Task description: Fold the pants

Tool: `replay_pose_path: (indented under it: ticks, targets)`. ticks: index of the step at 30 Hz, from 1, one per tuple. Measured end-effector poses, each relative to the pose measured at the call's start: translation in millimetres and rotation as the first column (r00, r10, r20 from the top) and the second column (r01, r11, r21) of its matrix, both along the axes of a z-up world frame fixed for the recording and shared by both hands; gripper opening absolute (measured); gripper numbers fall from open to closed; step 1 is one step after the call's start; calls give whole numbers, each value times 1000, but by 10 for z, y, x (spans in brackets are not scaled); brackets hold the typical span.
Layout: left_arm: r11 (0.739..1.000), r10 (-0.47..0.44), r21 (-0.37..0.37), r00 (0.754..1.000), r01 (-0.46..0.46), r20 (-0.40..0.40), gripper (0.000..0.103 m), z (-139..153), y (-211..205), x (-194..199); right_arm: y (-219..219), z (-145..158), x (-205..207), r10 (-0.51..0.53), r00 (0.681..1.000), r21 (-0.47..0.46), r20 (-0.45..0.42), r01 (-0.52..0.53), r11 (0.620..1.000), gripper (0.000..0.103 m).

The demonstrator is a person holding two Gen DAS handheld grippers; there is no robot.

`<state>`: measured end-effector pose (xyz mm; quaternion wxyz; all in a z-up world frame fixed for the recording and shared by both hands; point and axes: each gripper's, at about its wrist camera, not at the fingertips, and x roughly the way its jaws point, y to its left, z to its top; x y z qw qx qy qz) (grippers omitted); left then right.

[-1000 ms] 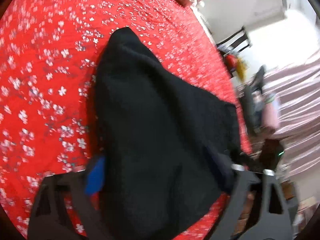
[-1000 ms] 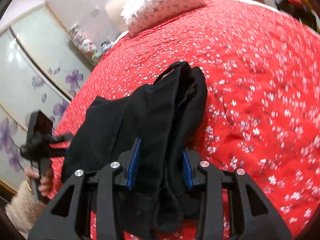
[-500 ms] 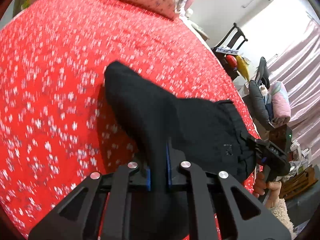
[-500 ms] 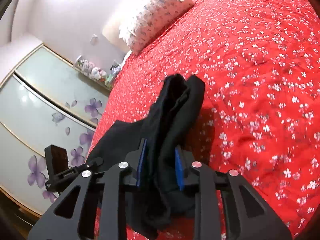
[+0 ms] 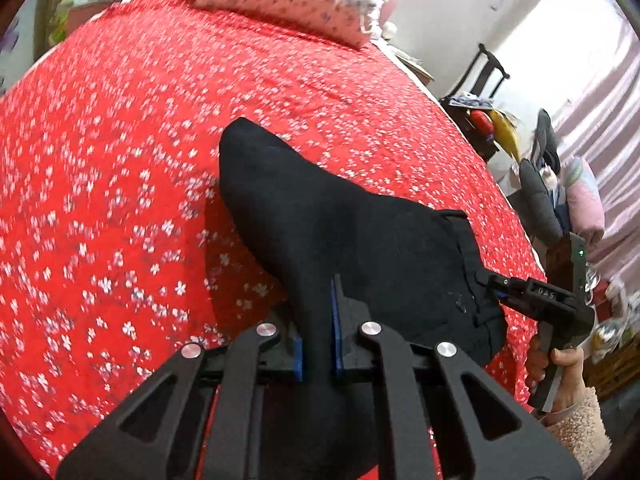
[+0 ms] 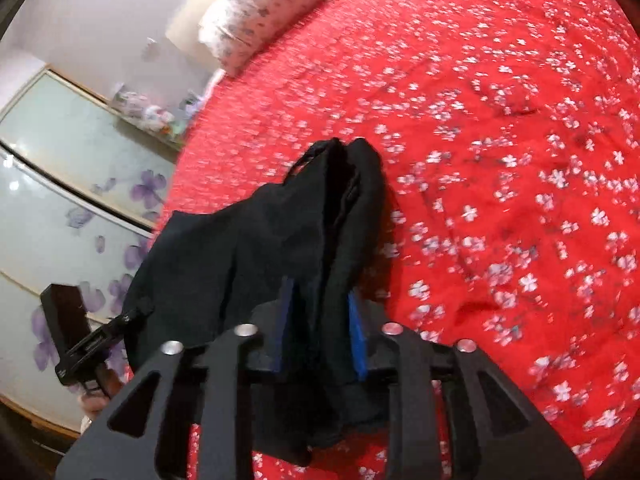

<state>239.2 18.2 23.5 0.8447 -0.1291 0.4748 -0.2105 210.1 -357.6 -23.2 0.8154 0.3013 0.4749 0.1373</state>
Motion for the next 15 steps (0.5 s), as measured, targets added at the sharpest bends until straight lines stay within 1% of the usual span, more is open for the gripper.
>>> replay_pose_path:
  ticks: [1, 2, 3, 4, 6, 8, 9, 10, 12, 15]
  targets:
    - [1000, 3, 2, 1000, -3, -6, 10, -26, 19, 4, 33, 4, 39, 8, 1000, -36, -20, -9, 999, 45]
    - [1000, 4, 5, 1000, -4, -9, 11, -47, 20, 3, 71, 7, 90, 20, 999, -68, -42, -23, 997, 48]
    - [1000, 4, 16, 1000, -4, -11, 11, -70, 26, 5, 84, -1, 117, 25, 998, -71, -49, -28, 997, 53]
    - [1000, 6, 21, 1000, -6, -14, 12, -91, 26, 11, 89, -17, 149, 21, 998, -73, -62, -25, 997, 53]
    - [999, 17, 30, 999, -16, -30, 13, -143, 33, 27, 99, -73, 219, 22, 997, -45, -72, -25, 999, 55]
    - [999, 28, 34, 999, -27, -44, 14, -182, 23, 48, 133, -171, 250, 36, 996, -13, -79, -37, 999, 45]
    - [999, 32, 38, 999, -31, -44, 13, -190, 17, 47, 160, -194, 240, 47, 996, 11, -75, -46, 999, 39]
    - [999, 34, 34, 999, -33, -40, 11, -180, 17, 41, 170, -177, 219, 50, 997, 11, -55, -50, 999, 32]
    - [1000, 25, 12, 1000, -25, -15, 10, -105, 5, 15, 150, -68, 164, 62, 998, 31, 1, -62, 998, 26]
    - [1000, 11, -6, 999, -10, 30, 9, 63, -35, -6, 148, 150, 122, 74, 995, 65, 62, -78, 995, 24]
